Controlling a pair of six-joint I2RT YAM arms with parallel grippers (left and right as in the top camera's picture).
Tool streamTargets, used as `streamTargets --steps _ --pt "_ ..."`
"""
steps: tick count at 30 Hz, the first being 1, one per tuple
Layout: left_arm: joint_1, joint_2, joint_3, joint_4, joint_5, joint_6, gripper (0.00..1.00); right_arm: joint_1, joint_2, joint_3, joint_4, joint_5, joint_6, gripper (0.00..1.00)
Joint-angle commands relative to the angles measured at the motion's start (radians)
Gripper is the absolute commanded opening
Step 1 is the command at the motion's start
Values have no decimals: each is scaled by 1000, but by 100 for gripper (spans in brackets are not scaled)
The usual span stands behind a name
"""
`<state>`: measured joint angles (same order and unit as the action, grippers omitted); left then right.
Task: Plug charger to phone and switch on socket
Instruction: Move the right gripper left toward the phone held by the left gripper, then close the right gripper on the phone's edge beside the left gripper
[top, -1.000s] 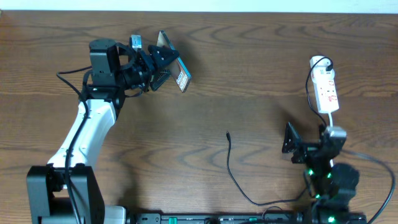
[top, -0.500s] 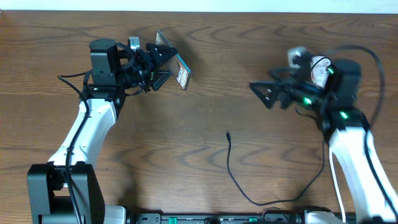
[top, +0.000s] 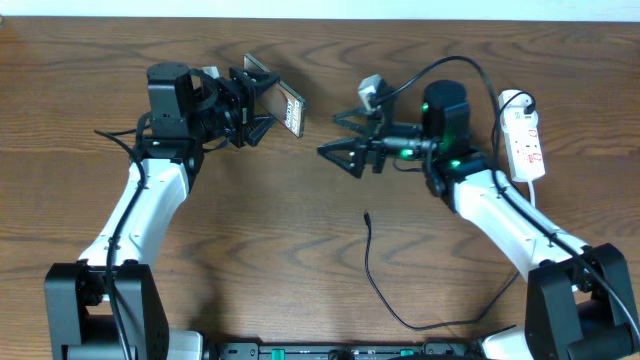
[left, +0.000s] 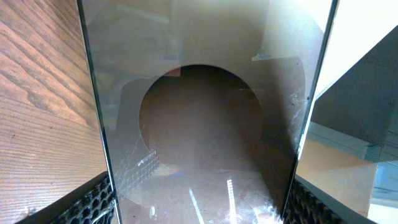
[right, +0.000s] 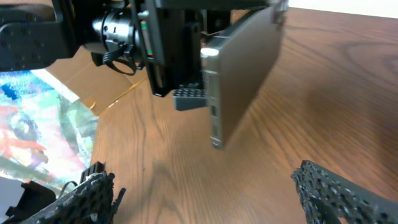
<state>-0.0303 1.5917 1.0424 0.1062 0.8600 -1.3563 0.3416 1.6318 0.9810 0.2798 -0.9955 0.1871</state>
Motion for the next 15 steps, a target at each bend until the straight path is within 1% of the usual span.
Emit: streamTargets --steps 1,4,5,10,15 --pt "-6 -8 7 4 -15 -11 7 50 5 16 8 117 10 89" --pt "-9 -8 7 1 -43 -10 7 61 5 16 9 166 11 88" --pt "-16 -8 7 0 -83 -10 7 66 5 16 9 189 14 86" --pt "-54 -8 7 1 -153 -10 7 72 5 16 8 261 26 83" --pt "-79 -8 7 1 -185 -10 7 77 5 16 9 294 26 82"
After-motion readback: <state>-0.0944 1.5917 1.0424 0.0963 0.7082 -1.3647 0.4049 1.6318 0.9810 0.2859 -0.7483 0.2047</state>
